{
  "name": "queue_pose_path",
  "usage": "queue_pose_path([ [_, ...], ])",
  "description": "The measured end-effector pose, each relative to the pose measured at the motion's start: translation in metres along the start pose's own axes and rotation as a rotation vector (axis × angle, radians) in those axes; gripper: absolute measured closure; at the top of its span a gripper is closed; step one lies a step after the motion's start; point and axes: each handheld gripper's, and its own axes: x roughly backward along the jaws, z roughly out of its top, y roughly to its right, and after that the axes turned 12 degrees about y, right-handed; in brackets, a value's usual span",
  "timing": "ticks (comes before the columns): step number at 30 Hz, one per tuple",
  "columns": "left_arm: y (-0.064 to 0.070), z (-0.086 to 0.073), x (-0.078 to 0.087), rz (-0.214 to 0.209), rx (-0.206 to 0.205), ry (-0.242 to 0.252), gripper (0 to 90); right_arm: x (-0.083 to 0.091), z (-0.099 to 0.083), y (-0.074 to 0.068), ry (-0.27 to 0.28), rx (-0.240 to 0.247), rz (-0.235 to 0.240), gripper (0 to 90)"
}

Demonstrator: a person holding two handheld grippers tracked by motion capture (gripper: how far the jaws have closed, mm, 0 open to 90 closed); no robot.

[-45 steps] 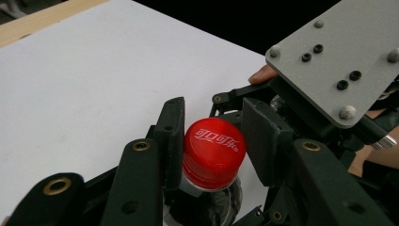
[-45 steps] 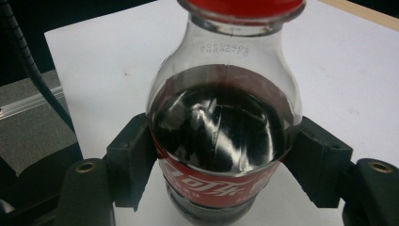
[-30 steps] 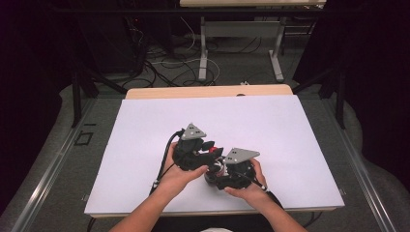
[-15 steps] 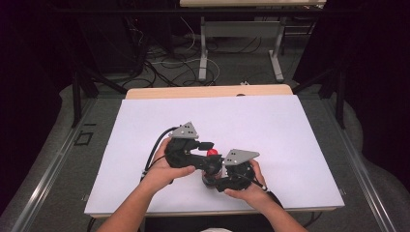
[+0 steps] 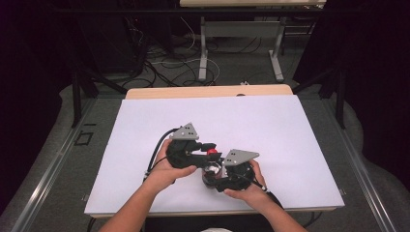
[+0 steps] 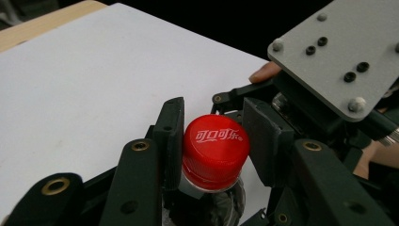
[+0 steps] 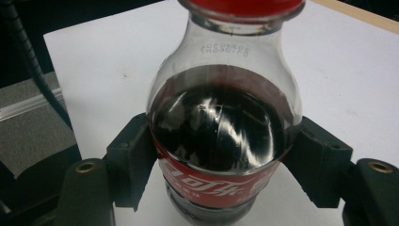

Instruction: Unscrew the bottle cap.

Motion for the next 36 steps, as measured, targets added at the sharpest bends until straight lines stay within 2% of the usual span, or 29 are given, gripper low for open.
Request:
queue_pose_path([
  [1, 0.0, 0.0, 0.0, 0.0, 0.0, 0.0, 60.6, 0.0, 0.0, 0.0, 0.0, 0.0, 0.0, 30.1],
  [2, 0.003, 0.0, 0.0, 0.029, 0.015, 0.002, 60.6, 0.0, 0.0, 0.0, 0.007, 0.002, -0.012, 30.2],
  [6, 0.021, -0.002, -0.005, 0.176, -0.006, 0.02, 60.9, 0.0, 0.0, 0.0, -0.005, 0.001, -0.035, 30.1],
  [8, 0.027, -0.001, -0.007, 0.217, -0.009, 0.015, 60.9, 0.0, 0.0, 0.0, -0.004, -0.002, -0.038, 30.1],
  [9, 0.029, -0.001, -0.008, 0.238, -0.007, 0.028, 60.9, 0.001, 0.0, 0.0, -0.011, -0.009, -0.035, 30.1],
  [14, 0.033, 0.0, -0.012, 0.295, 0.024, 0.024, 60.9, 0.0, 0.0, 0.002, -0.002, -0.01, -0.054, 30.2],
  [18, 0.032, 0.001, -0.014, 0.3, 0.039, 0.026, 59.7, 0.001, 0.0, 0.003, -0.016, -0.016, -0.053, 30.1],
  [19, 0.031, 0.002, -0.014, 0.294, 0.036, 0.024, 57.5, 0.0, -0.001, 0.003, 0.003, -0.016, -0.054, 30.1],
  [20, 0.03, 0.003, -0.013, 0.29, 0.035, 0.021, 57.5, 0.0, -0.001, 0.003, 0.003, -0.016, -0.054, 30.1],
  [21, 0.029, 0.004, -0.011, 0.277, 0.033, 0.017, 53.6, 0.001, 0.0, 0.003, -0.008, -0.015, -0.051, 30.1],
  [22, 0.027, 0.006, -0.01, 0.255, 0.032, 0.017, 50.1, 0.002, 0.0, 0.004, -0.005, -0.015, -0.052, 30.1],
  [23, 0.022, 0.01, -0.005, 0.205, 0.045, 0.009, 46.3, 0.002, 0.0, 0.004, 0.001, -0.014, -0.044, 30.1],
  [24, 0.022, 0.01, -0.005, 0.205, 0.045, 0.009, 45.4, 0.002, 0.0, 0.004, 0.001, -0.023, -0.039, 30.1],
  [25, 0.016, 0.014, 0.0, 0.142, 0.062, 0.012, 43.8, 0.002, 0.0, 0.005, 0.012, -0.025, -0.033, 30.2],
  [26, 0.016, 0.014, 0.0, 0.142, 0.062, 0.012, 41.8, 0.002, 0.0, 0.005, 0.012, -0.025, -0.033, 30.2],
  [27, 0.012, 0.016, 0.002, 0.116, 0.064, 0.002, 41.1, 0.004, 0.001, 0.006, -0.011, -0.014, -0.006, 30.1],
  [28, 0.009, 0.017, 0.004, 0.086, 0.076, -0.002, 40.3, 0.004, 0.002, 0.006, -0.008, -0.012, 0.003, 30.1],
  [31, 0.002, 0.02, 0.008, -0.019, 0.054, -0.045, 40.0, 0.004, 0.002, 0.005, 0.009, -0.01, 0.004, 30.1],
  [32, 0.0, 0.019, 0.007, -0.038, 0.036, -0.042, 40.7, 0.004, 0.002, 0.004, 0.003, -0.002, 0.021, 30.2],
  [33, -0.002, 0.02, 0.008, -0.067, 0.024, -0.059, 40.9, 0.004, 0.003, 0.004, -0.012, -0.003, 0.028, 30.1],
  [36, -0.007, 0.018, 0.005, -0.132, 0.004, -0.074, 45.1, 0.003, 0.002, 0.003, -0.004, 0.008, 0.034, 30.1],
])
